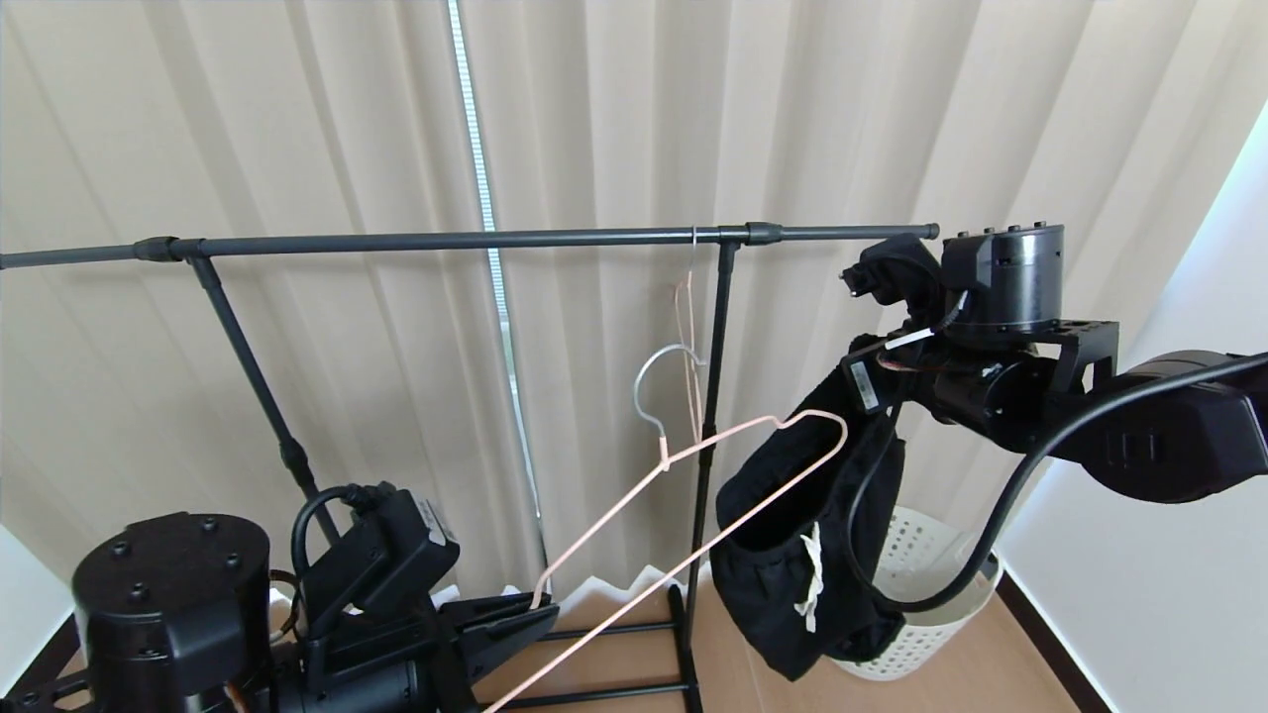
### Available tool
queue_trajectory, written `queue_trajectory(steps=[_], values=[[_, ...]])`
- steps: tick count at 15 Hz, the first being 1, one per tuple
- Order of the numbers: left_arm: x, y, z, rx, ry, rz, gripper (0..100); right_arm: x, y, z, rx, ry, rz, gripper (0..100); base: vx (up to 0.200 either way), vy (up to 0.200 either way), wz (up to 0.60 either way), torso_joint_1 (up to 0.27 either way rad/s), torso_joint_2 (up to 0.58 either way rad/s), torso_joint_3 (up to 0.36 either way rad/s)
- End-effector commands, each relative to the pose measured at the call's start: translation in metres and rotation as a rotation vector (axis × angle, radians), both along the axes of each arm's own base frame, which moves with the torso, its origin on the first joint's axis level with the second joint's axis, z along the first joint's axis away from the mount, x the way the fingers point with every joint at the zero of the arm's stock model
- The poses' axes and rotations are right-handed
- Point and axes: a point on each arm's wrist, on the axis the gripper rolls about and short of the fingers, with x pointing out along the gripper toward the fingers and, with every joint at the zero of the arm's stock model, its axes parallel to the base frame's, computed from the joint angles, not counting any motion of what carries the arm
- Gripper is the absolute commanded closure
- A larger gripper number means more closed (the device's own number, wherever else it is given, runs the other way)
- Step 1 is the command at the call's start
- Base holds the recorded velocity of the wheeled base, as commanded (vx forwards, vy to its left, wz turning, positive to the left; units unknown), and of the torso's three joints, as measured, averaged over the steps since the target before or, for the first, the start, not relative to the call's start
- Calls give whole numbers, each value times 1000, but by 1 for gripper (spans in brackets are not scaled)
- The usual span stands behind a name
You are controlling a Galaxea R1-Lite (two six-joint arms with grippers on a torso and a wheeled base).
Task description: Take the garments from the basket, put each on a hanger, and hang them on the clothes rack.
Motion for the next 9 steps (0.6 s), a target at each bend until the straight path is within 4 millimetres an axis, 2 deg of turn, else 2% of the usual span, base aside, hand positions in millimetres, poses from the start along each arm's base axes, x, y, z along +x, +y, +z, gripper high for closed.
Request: queue_trajectory(steps=[1,5,6,9], values=[[8,-8,-4,14,16,-3,100,-6,-2,-2,-5,11,2,100,0,0,0,0,0,0],[18,-15,-6,14,23,0,100,-26,-8,3,2,9,11,100,0,0,0,0,0,0],[21,-18,-5,11,19,0,100,-39,-1,4,22,9,40,100,0,0,0,0,0,0],[30,-30,-10,18,33,-12,100,-54,10,-3,51,28,60,100,0,0,0,0,0,0]])
